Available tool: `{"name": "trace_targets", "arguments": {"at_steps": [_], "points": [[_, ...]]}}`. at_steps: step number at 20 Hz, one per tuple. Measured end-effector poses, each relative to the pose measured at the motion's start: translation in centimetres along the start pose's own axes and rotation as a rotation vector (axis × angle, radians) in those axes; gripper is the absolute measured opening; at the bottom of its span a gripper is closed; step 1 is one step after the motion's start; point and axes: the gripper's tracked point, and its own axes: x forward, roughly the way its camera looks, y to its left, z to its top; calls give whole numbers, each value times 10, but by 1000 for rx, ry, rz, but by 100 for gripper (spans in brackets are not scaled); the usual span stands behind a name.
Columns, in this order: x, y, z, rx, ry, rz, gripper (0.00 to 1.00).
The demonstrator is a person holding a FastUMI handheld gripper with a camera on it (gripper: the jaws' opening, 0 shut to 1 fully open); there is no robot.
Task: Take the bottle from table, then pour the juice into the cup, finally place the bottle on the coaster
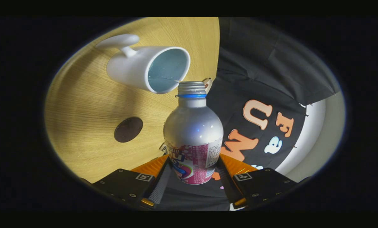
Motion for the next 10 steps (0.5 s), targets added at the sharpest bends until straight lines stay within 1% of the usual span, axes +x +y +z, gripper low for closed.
{"name": "trace_targets", "arguments": {"at_steps": [2, 4, 10], "points": [[-1, 2, 0, 26, -3, 1, 77], [1, 8, -4, 93, -3, 12, 77], [3, 24, -7, 435, -10, 48, 78]]}}
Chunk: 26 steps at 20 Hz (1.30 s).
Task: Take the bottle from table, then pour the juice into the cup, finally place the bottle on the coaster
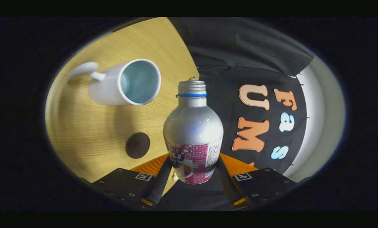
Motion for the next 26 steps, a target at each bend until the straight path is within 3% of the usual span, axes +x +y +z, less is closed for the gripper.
{"name": "trace_targets", "arguments": {"at_steps": [8, 10, 15, 23, 26], "points": [[9, 22, -29, 557, -2, 104, 78], [11, 18, -39, 627, 7, 81, 78], [23, 23, -40, 884, -23, 115, 78], [35, 22, -47, 1161, -46, 85, 78], [42, 34, -46, 1292, -55, 118, 79]]}}
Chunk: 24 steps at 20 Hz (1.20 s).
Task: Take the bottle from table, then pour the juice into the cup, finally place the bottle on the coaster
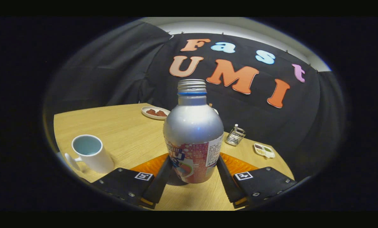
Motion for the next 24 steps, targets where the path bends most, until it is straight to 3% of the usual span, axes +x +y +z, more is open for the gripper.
{"name": "trace_targets", "arguments": {"at_steps": [3, 8, 20, 23, 24], "points": [[13, 2, -12, 144, 24, 16, 79], [37, 12, -28, 262, 85, 22, 80], [32, 29, -80, 262, 220, -1, 83], [18, 26, -79, 282, 215, -15, 89], [13, 23, -77, 293, 205, -28, 97]]}}
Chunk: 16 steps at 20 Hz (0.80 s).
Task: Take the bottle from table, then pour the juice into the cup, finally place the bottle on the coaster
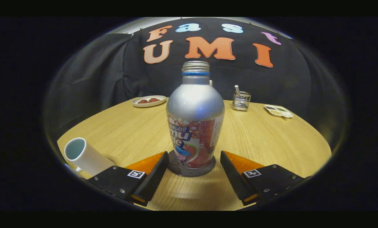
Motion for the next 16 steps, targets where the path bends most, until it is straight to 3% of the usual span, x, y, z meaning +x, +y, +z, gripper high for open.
{"name": "trace_targets", "arguments": {"at_steps": [8, 16], "points": [[-50, -11, 20, 25, -79, -18, 97], [-112, -39, 33, -4, -168, -91, 97]]}}
